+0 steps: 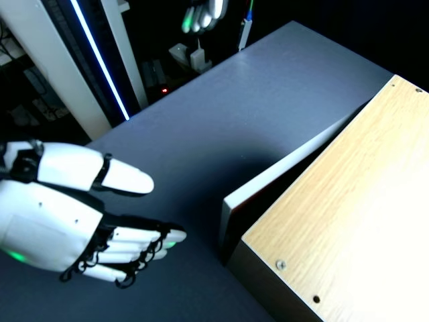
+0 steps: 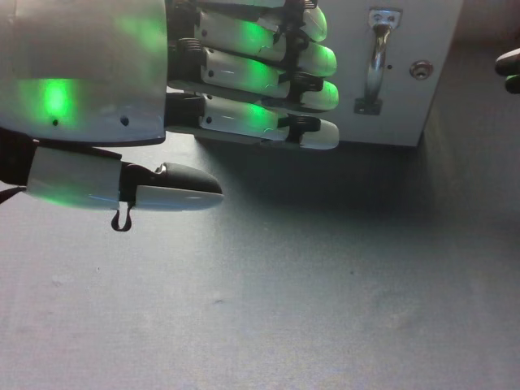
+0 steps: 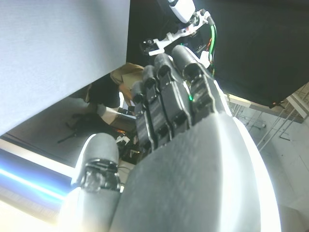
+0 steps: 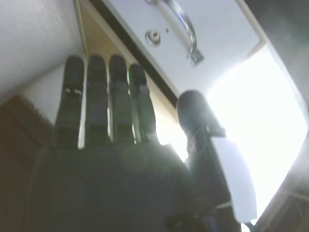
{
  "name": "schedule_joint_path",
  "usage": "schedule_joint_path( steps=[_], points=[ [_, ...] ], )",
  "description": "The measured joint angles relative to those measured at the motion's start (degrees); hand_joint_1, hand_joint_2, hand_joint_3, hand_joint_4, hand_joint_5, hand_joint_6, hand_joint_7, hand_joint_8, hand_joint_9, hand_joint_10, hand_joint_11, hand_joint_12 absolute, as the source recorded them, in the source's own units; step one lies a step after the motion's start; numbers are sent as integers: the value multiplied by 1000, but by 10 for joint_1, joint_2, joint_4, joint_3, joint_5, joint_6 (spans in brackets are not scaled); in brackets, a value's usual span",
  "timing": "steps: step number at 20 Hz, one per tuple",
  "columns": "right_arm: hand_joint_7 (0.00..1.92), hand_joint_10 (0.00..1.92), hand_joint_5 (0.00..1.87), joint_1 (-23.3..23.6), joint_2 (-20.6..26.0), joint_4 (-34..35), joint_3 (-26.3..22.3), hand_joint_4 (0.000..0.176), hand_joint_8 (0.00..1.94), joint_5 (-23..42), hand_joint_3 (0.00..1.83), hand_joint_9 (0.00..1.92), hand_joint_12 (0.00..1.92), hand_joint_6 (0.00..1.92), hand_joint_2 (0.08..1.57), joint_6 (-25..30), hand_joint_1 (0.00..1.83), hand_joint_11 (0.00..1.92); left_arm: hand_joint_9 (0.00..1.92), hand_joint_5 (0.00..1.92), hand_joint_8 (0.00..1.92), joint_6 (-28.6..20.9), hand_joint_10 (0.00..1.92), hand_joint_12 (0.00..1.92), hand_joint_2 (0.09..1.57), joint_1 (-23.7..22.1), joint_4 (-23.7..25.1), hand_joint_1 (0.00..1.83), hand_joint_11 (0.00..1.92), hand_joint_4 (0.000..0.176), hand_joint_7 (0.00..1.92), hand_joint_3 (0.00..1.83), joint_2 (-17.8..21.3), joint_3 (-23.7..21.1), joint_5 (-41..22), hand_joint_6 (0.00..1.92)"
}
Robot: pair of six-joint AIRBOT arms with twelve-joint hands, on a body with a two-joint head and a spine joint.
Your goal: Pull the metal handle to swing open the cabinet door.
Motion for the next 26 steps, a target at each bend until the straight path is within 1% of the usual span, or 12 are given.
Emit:
schedule_joint_path(
  steps=[2,3,4,6,8,11,18,21,26],
  points=[
    [399,3,375,10,-2,-1,4,0,2,-7,78,357,928,4,1571,-2,0,0,382,401,2,0,2,792,1571,0,0,0,32,0,414,81,0,0,1,1],
    [399,3,375,13,-7,0,4,0,2,-24,78,358,928,4,1571,-1,0,0,381,399,1,0,1,791,1571,0,0,0,28,0,413,81,0,0,0,1],
    [374,1,349,13,-10,0,4,0,0,-32,80,335,884,1,1571,-2,0,0,381,400,1,0,1,791,1571,0,0,0,28,0,412,81,0,0,0,1],
    [391,5,367,13,-16,-1,7,0,7,-38,79,345,904,9,1571,-2,0,0,378,398,0,0,0,790,1571,0,0,0,26,0,410,81,0,0,1,0],
    [372,1,350,13,-24,-1,12,0,0,-43,76,325,879,1,1571,-2,0,0,372,394,0,0,0,787,1571,0,0,0,18,0,406,81,0,0,0,0],
    [394,6,368,13,-29,-1,12,0,4,-61,75,348,926,5,1571,-2,0,0,378,396,1,0,2,790,1571,0,0,0,27,0,408,75,0,0,0,2],
    [395,4,366,-6,-57,1,13,0,1,-96,76,353,940,2,1571,-1,0,0,378,400,1,0,1,792,1571,0,0,0,28,0,410,74,0,0,0,3],
    [398,5,369,-16,-65,2,6,0,2,-118,73,358,947,3,1571,-1,0,0,378,403,2,0,1,791,1571,0,0,0,23,0,412,73,0,0,1,3],
    [399,3,371,-21,-78,5,1,0,1,-146,75,357,947,3,1571,0,0,0,375,406,1,0,0,792,1571,0,0,0,16,0,410,72,0,0,0,3]
  ],
)
